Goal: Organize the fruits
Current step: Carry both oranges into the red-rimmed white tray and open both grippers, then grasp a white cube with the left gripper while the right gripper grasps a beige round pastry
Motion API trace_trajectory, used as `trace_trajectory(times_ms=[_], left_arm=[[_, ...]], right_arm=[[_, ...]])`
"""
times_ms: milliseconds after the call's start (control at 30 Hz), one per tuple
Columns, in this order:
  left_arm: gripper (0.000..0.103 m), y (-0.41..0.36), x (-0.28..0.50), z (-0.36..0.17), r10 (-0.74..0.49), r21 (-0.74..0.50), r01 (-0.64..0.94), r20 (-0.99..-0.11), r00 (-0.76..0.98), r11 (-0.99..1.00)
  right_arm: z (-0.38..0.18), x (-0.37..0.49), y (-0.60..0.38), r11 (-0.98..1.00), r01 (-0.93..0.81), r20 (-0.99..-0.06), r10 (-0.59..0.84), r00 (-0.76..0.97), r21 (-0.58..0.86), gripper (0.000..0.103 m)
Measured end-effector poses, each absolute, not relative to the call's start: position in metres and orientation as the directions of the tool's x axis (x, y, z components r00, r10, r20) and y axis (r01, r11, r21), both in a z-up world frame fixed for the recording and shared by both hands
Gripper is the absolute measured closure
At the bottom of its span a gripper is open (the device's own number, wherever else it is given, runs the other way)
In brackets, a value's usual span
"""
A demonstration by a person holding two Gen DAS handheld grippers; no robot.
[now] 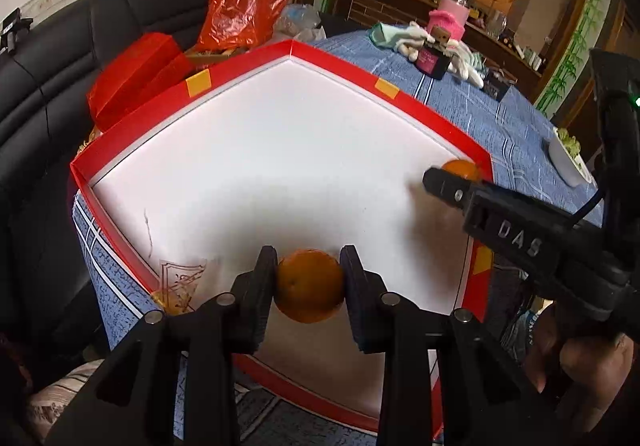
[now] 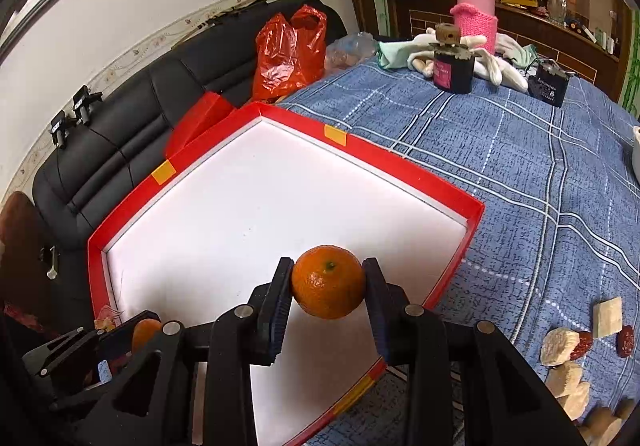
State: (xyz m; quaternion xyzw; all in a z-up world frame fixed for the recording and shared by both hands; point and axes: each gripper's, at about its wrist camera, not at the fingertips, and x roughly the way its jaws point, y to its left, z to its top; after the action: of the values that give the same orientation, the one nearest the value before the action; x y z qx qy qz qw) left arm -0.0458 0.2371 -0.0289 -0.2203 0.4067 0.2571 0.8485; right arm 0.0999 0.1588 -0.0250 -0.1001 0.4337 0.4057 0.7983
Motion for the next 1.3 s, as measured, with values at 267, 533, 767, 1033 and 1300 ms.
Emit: trace_trajectory(times_ms=[267, 533, 767, 1033, 1300], left_arm=[[0.040, 0.241, -0.060, -0.022, 0.272, -0.205, -0.607, -0.754, 0.598, 0.768], [0.036, 0.218, -0.077, 0.008, 0.310, -0.223, -0.556, -0.640, 0.703, 0.801], [0.034, 0.133, -0.044, 0.009, 0.123, -0.190, -0.305, -0.628, 0.769, 0.933], [0.034, 0.075, 0.000, -0.007, 0.026, -0.141, -0.164, -0.676, 0.736, 0.976], [0.034, 0.058, 0.023, -0.026, 0.024, -0.108, -0.146, -0.721, 0.693, 0.983]], right_arm=[[-0.015, 0.096, 0.144, 0.650, -0.732, -0.751, 0.583, 0.308, 0.205, 0.056], [0.020, 0.084, 0.075, 0.660, -0.713, -0.668, 0.643, 0.374, 0.236, 0.052], [0.026, 0.085, -0.057, 0.799, -0.546, -0.645, 0.559, 0.521, 0.252, 0.048], [-0.007, 0.075, -0.132, 0.860, -0.449, -0.699, 0.475, 0.534, 0.241, 0.048], [-0.024, 0.083, -0.123, 0.874, -0.455, -0.735, 0.420, 0.533, 0.170, 0.050]])
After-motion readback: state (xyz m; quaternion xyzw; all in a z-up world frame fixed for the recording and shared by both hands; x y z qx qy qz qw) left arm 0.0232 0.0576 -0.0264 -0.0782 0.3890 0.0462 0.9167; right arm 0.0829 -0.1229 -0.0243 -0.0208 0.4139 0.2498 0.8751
